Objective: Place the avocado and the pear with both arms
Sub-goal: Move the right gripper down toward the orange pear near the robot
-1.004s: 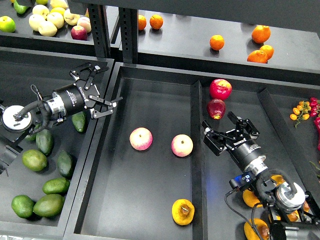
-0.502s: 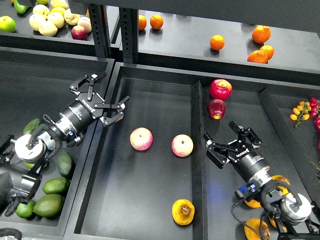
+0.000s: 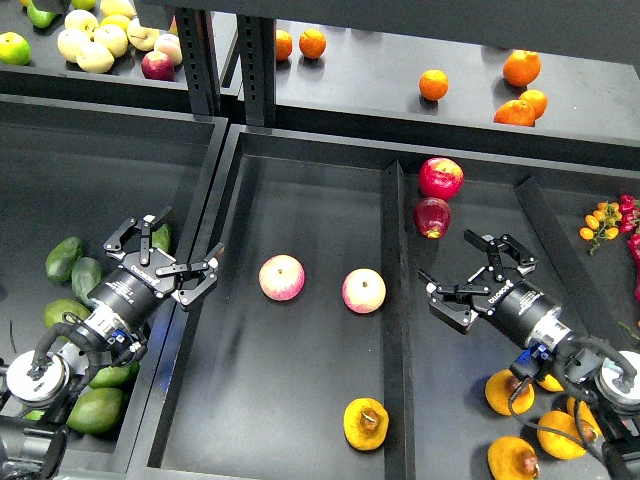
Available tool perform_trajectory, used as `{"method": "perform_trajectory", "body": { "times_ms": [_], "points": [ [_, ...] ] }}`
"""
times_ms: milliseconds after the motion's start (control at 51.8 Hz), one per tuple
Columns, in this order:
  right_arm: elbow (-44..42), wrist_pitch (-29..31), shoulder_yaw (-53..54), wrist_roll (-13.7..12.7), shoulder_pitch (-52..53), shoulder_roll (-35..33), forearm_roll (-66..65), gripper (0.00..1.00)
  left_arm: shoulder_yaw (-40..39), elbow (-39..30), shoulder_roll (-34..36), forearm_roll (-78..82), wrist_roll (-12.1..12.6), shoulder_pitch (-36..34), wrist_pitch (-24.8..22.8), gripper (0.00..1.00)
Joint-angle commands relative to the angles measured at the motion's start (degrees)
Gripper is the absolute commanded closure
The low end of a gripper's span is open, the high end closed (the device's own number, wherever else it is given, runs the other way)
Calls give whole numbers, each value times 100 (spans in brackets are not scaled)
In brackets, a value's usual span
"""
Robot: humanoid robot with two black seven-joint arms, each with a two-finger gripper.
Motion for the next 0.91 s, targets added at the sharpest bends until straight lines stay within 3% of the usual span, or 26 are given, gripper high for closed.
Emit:
{"method": "perform_trajectory", "body": {
  "times_ms": [0, 367, 888],
  "points": [
    [-19, 2, -708, 0, 339, -237, -19, 0, -5, -53, 1, -268, 0, 30, 0, 1],
    [-221, 38, -2430, 0, 762, -308, -1732, 0, -5, -316, 1, -321, 0, 232, 0, 1],
    [-467, 38, -3618, 0, 850, -9, -2365, 1, -5, -607, 1, -357, 0, 417, 0, 1]
  ]
}}
